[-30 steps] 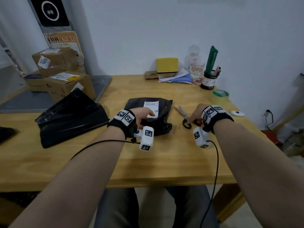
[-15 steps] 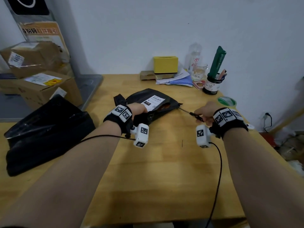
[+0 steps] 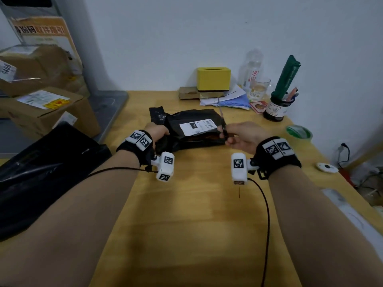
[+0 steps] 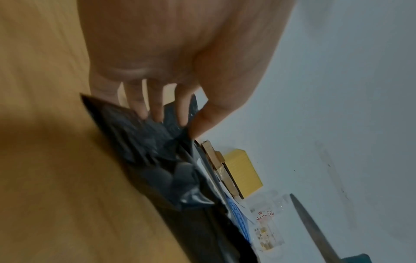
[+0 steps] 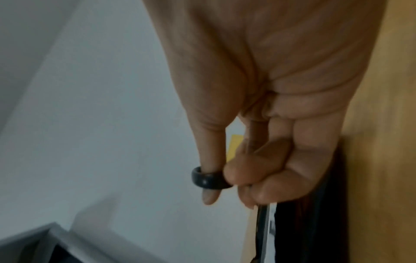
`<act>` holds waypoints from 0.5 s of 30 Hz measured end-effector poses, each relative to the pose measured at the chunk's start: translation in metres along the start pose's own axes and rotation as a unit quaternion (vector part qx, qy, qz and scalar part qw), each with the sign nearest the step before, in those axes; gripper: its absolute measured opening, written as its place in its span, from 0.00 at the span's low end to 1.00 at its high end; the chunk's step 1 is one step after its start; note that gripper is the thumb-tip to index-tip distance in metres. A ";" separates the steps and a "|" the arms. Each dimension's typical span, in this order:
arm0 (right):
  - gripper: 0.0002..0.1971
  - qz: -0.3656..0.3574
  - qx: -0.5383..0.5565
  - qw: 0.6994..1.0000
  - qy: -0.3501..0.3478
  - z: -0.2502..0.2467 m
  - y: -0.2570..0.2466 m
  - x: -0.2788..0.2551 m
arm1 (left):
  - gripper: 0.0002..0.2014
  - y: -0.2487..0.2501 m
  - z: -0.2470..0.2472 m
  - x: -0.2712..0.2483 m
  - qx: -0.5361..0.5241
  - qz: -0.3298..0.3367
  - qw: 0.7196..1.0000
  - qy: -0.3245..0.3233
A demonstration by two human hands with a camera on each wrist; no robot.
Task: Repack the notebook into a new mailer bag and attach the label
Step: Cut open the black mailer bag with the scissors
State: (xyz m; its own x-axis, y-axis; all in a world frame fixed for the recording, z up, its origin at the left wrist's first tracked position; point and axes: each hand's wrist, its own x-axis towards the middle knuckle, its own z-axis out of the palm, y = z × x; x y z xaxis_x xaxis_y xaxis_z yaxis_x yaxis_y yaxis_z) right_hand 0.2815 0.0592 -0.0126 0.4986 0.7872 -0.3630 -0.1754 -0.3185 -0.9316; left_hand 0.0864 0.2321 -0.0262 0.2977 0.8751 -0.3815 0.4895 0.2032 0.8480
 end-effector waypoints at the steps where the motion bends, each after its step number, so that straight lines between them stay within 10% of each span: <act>1: 0.10 0.000 0.027 0.999 -0.020 0.006 0.005 0.004 | 0.08 -0.007 -0.003 0.000 0.004 0.004 1.000 0.017; 4: 0.10 0.010 0.068 0.993 -0.095 0.023 0.015 0.008 | 0.07 -0.026 -0.015 -0.009 -0.026 -0.004 0.999 0.045; 9: 0.04 0.053 0.044 0.981 -0.180 0.044 0.027 0.001 | 0.10 -0.047 -0.024 -0.011 -0.059 -0.086 0.989 -0.102; 15: 0.31 0.100 -0.141 0.955 -0.242 0.057 0.038 -0.025 | 0.11 -0.070 -0.020 -0.007 -0.089 -0.101 0.985 -0.111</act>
State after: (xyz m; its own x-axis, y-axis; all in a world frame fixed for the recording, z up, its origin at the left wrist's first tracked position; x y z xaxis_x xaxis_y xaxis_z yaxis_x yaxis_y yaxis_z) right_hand 0.2135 0.0576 -0.0396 0.0167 0.8254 -0.5643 0.0443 -0.5644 -0.8243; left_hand 0.0335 0.2209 -0.0761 0.3898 0.6955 -0.6036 0.4117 0.4547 0.7898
